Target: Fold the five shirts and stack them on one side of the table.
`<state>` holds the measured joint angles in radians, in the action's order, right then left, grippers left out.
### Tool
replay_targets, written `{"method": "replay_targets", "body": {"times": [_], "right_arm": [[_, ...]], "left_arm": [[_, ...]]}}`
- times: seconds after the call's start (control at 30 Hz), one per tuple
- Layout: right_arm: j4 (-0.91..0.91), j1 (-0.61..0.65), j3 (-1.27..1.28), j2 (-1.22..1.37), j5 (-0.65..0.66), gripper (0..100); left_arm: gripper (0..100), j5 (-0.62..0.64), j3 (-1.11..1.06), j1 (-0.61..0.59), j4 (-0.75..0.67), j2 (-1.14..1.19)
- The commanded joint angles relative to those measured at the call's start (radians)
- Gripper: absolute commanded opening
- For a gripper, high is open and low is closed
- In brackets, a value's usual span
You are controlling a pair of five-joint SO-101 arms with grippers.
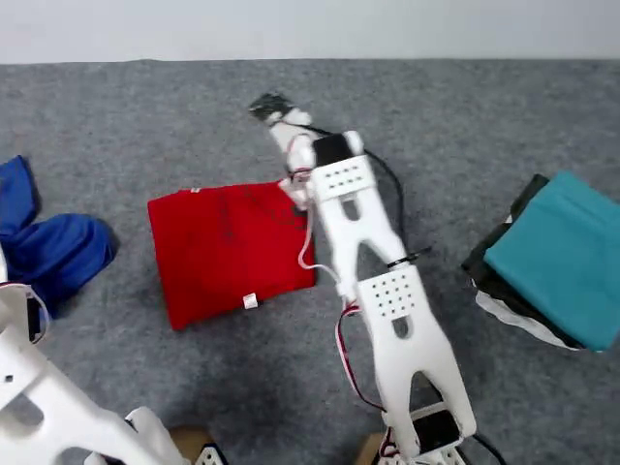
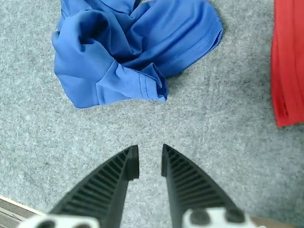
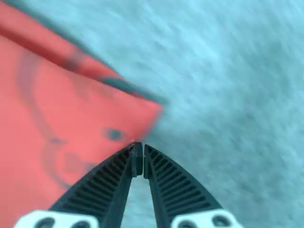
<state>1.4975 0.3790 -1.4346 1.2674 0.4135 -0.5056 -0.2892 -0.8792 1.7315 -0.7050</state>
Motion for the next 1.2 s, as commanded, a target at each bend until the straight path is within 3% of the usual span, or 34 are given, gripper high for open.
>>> {"method": "replay_targets", "body": {"times": [0.0,0.13,0.43,0.57,0.77,1.17], "right_arm": [[-0.016,-0.07,-0.028,-0.021,0.025,1.5],[0.01,-0.071,-0.087,-0.041,0.025,1.5],[0.07,0.157,-0.166,-0.082,0.018,1.5],[0.036,0.197,-0.158,-0.045,0.018,1.4],[-0.088,0.088,-0.158,0.042,0.025,1.4],[-0.071,-0.05,-0.166,0.053,0.026,1.4]], "left_arm": [[9,-0.011,0.002,-0.003,-0.009,-0.014],[9,-0.011,0.002,-0.002,-0.017,-0.014],[9,-0.011,0.002,-0.002,-0.021,-0.014],[9,-0.011,0.002,-0.002,-0.018,-0.014],[9,-0.011,0.002,-0.005,-0.017,-0.018],[9,-0.011,0.001,-0.002,-0.015,-0.014]]}}
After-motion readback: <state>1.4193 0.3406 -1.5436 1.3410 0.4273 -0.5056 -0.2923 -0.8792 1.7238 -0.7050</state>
